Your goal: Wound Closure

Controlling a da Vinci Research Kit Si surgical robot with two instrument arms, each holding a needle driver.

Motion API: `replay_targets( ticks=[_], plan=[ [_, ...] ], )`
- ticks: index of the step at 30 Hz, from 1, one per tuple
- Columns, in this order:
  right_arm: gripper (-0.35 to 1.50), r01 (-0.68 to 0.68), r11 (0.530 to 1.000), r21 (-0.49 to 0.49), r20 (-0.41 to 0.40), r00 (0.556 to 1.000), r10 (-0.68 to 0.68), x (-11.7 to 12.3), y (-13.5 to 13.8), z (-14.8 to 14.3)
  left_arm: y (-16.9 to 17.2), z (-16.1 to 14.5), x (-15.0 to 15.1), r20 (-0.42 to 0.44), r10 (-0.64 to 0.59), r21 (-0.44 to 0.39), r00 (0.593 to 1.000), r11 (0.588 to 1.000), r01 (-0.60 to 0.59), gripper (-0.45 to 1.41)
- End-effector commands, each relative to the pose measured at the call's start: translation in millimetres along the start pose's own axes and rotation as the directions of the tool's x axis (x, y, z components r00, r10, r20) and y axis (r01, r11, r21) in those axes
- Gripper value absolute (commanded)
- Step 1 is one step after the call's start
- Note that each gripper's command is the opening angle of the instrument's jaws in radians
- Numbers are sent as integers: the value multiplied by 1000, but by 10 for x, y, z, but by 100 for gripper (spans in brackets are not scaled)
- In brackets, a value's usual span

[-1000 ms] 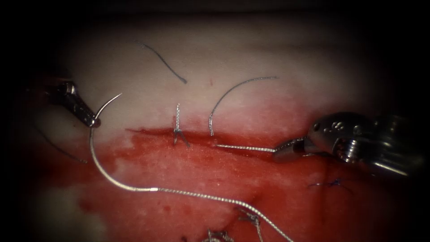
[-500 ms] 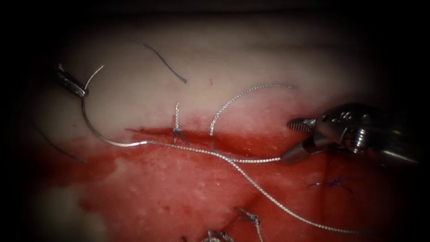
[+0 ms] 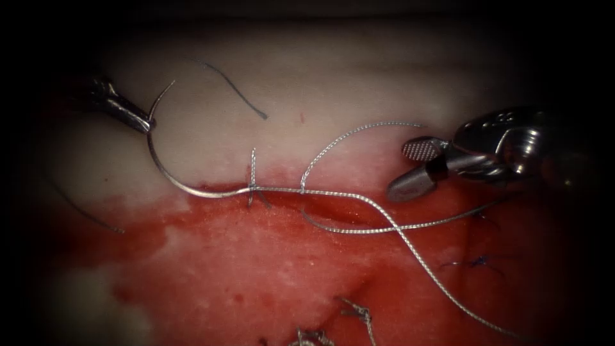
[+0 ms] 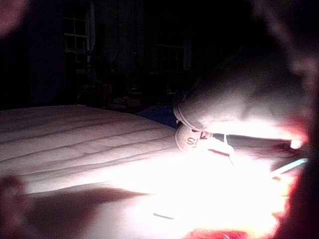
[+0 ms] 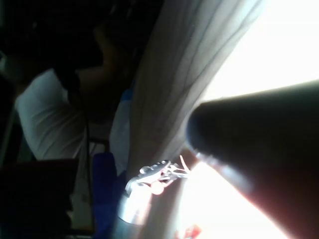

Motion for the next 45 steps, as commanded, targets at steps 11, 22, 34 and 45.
replay_targets(
  ticks=[11, 22, 34, 45],
  plan=[
    [81, -425, 885, -188, 122, 884, 450, -73, 15, -23, 37, 73, 16, -75, 474, 656, 877, 686, -314, -45],
    [104, 138, 985, 101, 555, 814, -171, -77, 2, -45, 7, 78, 2, 6, 431, 521, 902, 769, -371, -45],
    [88, -680, 533, -503, 310, 433, 846, -48, 9, 24, 28, 96, 5, 21, 661, 744, 750, 491, -453, -45],
    [52, -752, 296, -589, 193, 225, 955, -22, -43, 74, 52, 114, 4, 25, 736, 789, 676, 400, -465, -45]
  ],
)
